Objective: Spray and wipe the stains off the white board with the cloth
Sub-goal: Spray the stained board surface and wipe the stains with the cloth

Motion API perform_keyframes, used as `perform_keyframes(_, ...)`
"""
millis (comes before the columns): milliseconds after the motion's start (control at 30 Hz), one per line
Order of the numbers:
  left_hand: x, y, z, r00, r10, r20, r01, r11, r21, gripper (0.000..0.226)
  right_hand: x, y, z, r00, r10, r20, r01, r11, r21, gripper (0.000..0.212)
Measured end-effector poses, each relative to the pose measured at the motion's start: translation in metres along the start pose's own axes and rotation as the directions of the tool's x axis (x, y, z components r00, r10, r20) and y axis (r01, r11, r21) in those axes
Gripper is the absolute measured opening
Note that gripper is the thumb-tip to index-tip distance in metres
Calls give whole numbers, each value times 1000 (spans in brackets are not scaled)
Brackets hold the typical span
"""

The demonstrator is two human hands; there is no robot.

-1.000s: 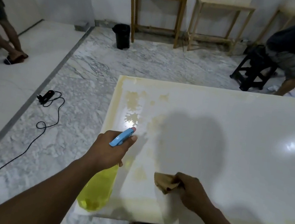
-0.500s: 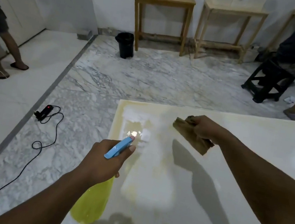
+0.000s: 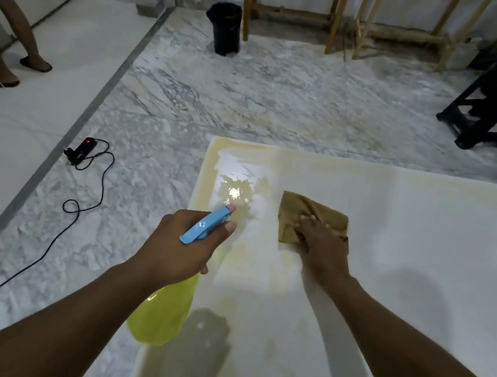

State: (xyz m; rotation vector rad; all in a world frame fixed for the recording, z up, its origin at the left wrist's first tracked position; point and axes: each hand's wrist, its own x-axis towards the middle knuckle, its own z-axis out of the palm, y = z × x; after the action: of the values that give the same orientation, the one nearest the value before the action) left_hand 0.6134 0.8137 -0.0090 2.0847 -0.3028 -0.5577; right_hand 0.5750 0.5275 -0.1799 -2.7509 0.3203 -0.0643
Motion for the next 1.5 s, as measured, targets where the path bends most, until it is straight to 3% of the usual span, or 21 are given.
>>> perform_keyframes(100, -22, 4, 3, 1000, -4, 0, 4, 1000, 15, 17, -78, -18, 14, 985, -81, -155, 84, 996, 19, 55)
perform_keyframes(167, -46, 4, 5, 1000, 21, -10, -20, 999, 45, 7, -129, -33, 19, 983, -78, -169, 79, 997, -1, 59)
perform_keyframes(333, -135, -16, 3, 999, 33, -21, -30, 994, 102, 34, -266, -77, 37, 990, -67, -128, 57, 995, -83, 63)
perform_keyframes(433, -171, -25, 1, 999, 21, -26, -18, 994, 103, 24, -313, -93, 32, 999, -40, -16, 40, 999, -22, 45)
perform_keyframes(533, -202, -26, -8, 999, 34, -21, -33, 999, 41, 7, -318, -104, -11, 983, 76, 167, -117, 961, 249, 38)
perform_keyframes(667, -201, -17, -20, 997, 75, -28, -74, 997, 21, 11, -273, -95, -61, 862, 251, 440, -445, 790, 421, 32)
perform_keyframes(733, -185, -12, -25, 995, 93, -27, -92, 995, 34, 12, -242, -91, -84, 789, 234, 568, -552, 676, 487, 38)
perform_keyframes(800, -164, -7, -30, 995, 101, -24, -99, 994, 42, 11, -201, -87, -104, 747, 186, 638, -578, 656, 485, 42)
perform_keyframes(900, -115, -3, -39, 995, 89, -33, -87, 995, 56, 18, -105, -82, -127, 802, 175, 571, -497, 726, 475, 44)
perform_keyframes(1000, -70, -3, -47, 997, 66, -37, -64, 996, 58, 15, -5, -84, -139, 900, 226, 373, -376, 835, 401, 38)
perform_keyframes(1100, -32, -8, -55, 997, 34, -71, -31, 999, 43, 12, 90, -90, -130, 970, 167, 176, -212, 935, 285, 24)
perform_keyframes(1200, -7, -16, -62, 995, 26, -93, -23, 999, 41, 12, 149, -85, -93, 977, 151, 152, -175, 972, 157, 48)
perform_keyframes(1300, 6, -28, -65, 996, 13, -93, -9, 999, 52, 14, 151, -85, -37, 964, 170, 207, -191, 978, 88, 36)
perform_keyframes(1367, 7, -37, -67, 996, -19, -84, 23, 999, 47, 12, 122, -88, -5, 990, 80, 114, -66, 990, -124, 35)
perform_keyframes(1500, -3, -46, -68, 996, -45, -76, 48, 998, 33, 10, 49, -93, 12, 995, 10, 100, -3, 997, -75, 33)
